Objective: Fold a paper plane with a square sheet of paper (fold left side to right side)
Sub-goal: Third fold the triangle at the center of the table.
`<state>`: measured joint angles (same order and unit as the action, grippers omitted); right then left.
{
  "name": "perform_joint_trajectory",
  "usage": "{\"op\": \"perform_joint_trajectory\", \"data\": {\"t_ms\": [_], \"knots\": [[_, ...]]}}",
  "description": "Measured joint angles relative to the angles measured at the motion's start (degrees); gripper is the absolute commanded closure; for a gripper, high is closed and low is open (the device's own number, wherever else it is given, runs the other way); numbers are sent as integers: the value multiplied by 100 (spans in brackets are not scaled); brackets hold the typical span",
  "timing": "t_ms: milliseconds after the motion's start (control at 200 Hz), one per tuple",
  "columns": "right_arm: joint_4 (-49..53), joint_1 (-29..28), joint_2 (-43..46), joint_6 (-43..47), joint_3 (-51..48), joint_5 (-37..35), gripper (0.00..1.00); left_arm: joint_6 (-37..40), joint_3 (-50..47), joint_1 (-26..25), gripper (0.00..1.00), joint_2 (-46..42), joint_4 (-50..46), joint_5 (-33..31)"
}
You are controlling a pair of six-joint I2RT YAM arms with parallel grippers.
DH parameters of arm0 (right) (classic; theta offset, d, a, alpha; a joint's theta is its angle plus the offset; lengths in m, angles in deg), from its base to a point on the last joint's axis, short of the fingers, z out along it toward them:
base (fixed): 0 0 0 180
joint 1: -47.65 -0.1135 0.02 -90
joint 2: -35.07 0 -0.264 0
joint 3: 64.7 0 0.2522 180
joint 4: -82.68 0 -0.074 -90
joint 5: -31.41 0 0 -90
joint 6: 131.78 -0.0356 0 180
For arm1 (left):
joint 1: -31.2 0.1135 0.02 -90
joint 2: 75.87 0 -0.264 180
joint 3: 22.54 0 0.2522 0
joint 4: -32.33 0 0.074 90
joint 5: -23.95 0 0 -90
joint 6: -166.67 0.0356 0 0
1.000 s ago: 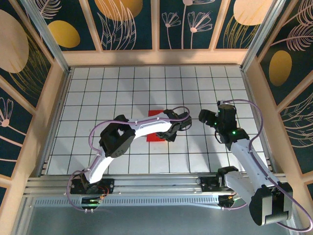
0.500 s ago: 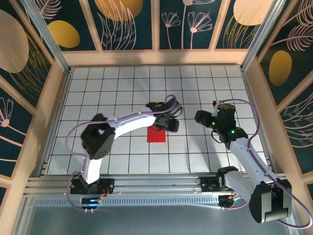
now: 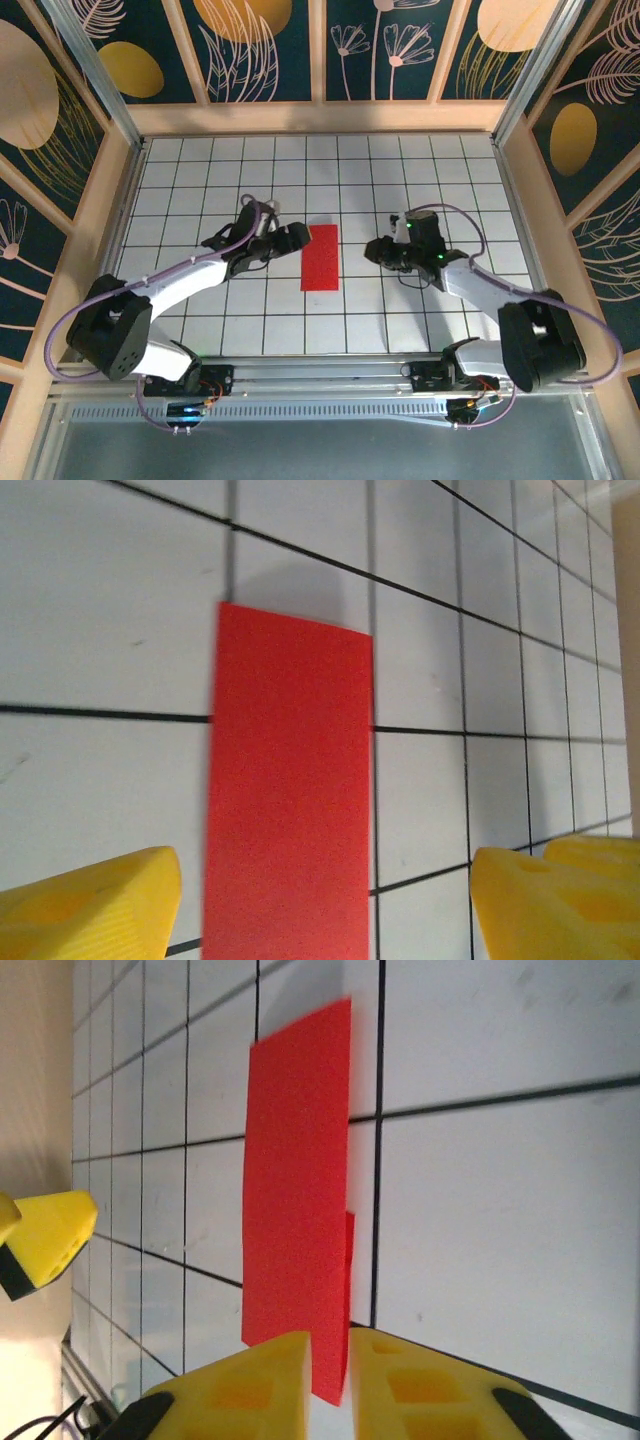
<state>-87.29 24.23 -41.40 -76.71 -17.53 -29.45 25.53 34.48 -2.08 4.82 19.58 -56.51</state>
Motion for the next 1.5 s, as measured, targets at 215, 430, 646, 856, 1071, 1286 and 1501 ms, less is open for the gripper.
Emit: {"op": "perform_joint_trajectory", "data": {"t_ms": [215, 430, 646, 856, 1071, 1286, 1501], "knots": [[-354, -538, -1178, -262, 452, 9, 100, -686, -966, 341, 17, -470, 979, 175], [-468, -739, -2011, -291, 975, -94, 100, -938, -1189, 413, 17, -490, 1259, 225], [-514, -739, -2428, -293, 1235, -153, 100, -931, -1185, 413, 16, -490, 1237, 221], [-514, -739, -2658, -267, 1311, -179, 100, -894, -1156, 413, 17, -439, 1182, 227], [-490, -807, -2675, -155, 1338, -249, 100, -719, -960, 413, 38, -87, 1047, 474], [-446, -815, -2682, -33, 1357, -275, 100, -494, -756, 413, 52, 472, 1023, 962], [-446, -820, -2682, 9, 1357, -286, 100, -365, -636, 400, 62, 953, 984, 1263]]}}
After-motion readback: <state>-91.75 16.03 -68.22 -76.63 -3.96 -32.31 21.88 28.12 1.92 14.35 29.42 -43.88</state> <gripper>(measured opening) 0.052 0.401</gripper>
